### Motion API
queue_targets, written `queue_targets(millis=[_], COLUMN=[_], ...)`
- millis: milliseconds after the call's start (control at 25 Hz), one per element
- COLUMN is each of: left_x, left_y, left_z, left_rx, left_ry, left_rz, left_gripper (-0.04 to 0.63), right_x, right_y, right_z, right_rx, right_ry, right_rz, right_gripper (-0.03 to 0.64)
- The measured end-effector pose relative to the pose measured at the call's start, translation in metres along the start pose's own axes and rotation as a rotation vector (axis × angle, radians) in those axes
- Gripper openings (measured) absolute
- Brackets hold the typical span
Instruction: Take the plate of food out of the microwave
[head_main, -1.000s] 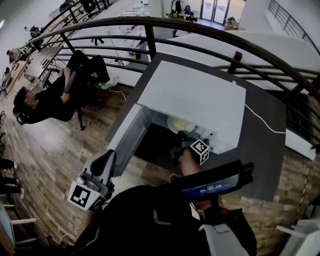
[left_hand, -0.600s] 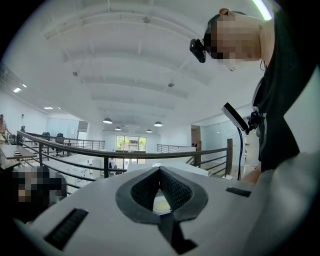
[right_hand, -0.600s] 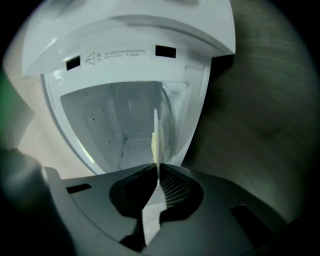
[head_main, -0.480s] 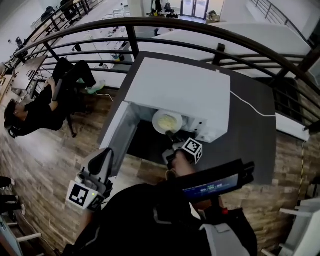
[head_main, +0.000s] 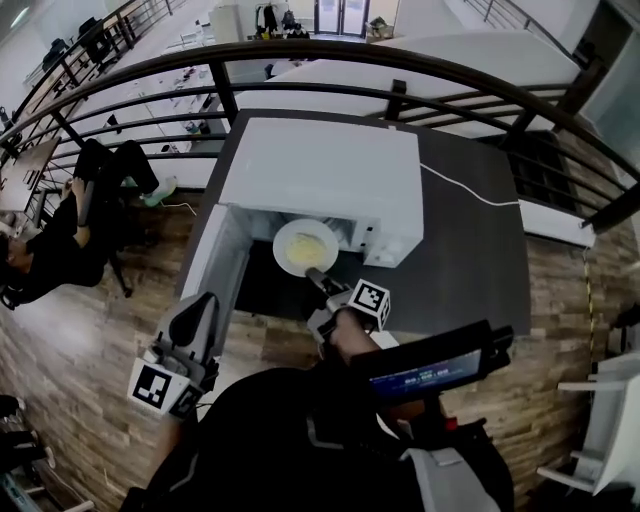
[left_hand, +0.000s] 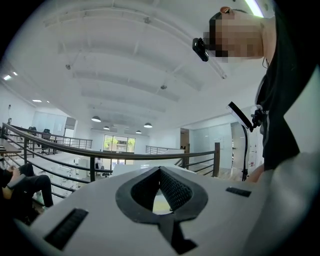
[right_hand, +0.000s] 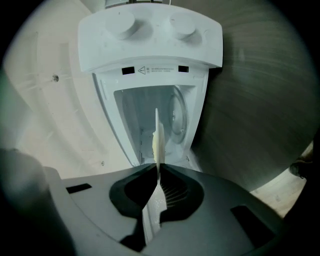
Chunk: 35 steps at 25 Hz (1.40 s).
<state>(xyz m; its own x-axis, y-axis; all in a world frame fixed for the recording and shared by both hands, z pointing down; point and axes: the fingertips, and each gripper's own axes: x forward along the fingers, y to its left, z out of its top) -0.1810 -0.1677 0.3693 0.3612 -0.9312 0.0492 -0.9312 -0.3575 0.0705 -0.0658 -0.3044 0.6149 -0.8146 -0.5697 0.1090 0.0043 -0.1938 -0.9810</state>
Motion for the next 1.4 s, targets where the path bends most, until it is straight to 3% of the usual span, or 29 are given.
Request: queue_targets(millis=[1040, 1400], left_x=[0.031, 0.035], left_y=[-0.032, -0.042], left_z=[-0.005, -0.008], left_rx=[-0.005, -0.009], left_ry=[-0.019, -0.014], left_rz=[-0.214, -0.241], left_gripper=[0.003, 0.003], right_x=[-0.072, -0.085], right_y=[0.052, 0.059], right_z=[-0.021, -0.022], right_rx=[-0.093, -0.102], right_ry=[-0.038, -0.041], right_rz=[0.112, 0.135], right_gripper=[0.014, 0.015])
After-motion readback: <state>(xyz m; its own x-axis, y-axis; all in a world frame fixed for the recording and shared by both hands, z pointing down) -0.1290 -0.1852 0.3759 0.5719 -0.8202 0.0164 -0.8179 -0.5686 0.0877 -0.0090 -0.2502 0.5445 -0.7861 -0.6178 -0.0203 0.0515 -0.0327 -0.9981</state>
